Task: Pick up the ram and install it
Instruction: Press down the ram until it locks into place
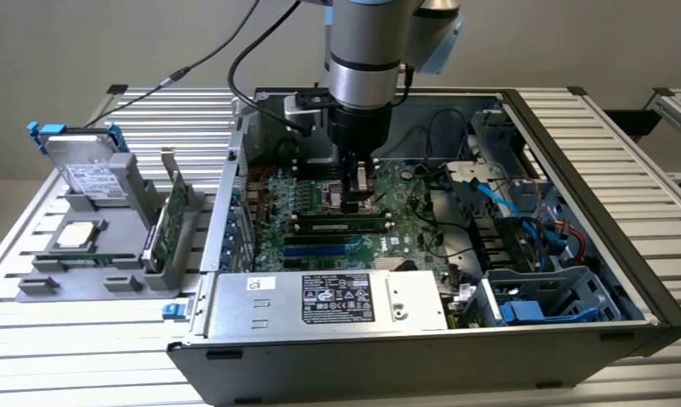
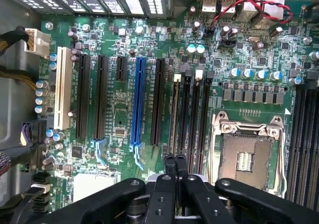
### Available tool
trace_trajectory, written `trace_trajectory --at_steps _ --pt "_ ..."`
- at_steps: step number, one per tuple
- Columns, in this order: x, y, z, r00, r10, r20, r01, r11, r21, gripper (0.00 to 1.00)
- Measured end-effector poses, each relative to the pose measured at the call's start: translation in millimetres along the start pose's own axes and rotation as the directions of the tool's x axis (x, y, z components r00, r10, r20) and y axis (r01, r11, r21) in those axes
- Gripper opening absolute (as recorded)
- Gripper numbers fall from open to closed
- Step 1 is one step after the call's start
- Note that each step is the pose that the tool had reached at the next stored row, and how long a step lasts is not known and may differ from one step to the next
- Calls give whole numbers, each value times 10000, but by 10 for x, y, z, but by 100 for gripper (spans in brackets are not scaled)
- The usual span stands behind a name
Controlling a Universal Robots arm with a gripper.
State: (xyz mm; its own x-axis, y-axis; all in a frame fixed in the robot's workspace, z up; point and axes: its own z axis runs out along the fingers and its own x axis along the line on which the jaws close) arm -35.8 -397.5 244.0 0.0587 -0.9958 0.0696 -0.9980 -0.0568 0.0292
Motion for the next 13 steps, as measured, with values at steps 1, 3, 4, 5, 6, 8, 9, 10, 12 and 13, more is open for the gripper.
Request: trace_trajectory --at_steps 1,3,4,5,6,8,9,10,12,13 --pt "0 0 0 10000 0 0 0 10000 0 10" --pt "0 0 0 10000 0 0 0 10000 0 10" --pt "0 0 0 10000 0 0 0 10000 0 10" --pt "0 0 0 10000 0 -1 0 10000 0 10" --pt "0 0 0 10000 0 0 0 10000 0 10" --pt "0 0 0 10000 0 0 0 10000 0 10" --pt "0 0 0 10000 0 0 0 10000 0 10" --pt "0 0 0 10000 0 0 0 10000 0 10" --pt "0 0 0 10000 0 -1 0 10000 0 10" --pt "0 0 0 10000 0 0 0 10000 0 10"
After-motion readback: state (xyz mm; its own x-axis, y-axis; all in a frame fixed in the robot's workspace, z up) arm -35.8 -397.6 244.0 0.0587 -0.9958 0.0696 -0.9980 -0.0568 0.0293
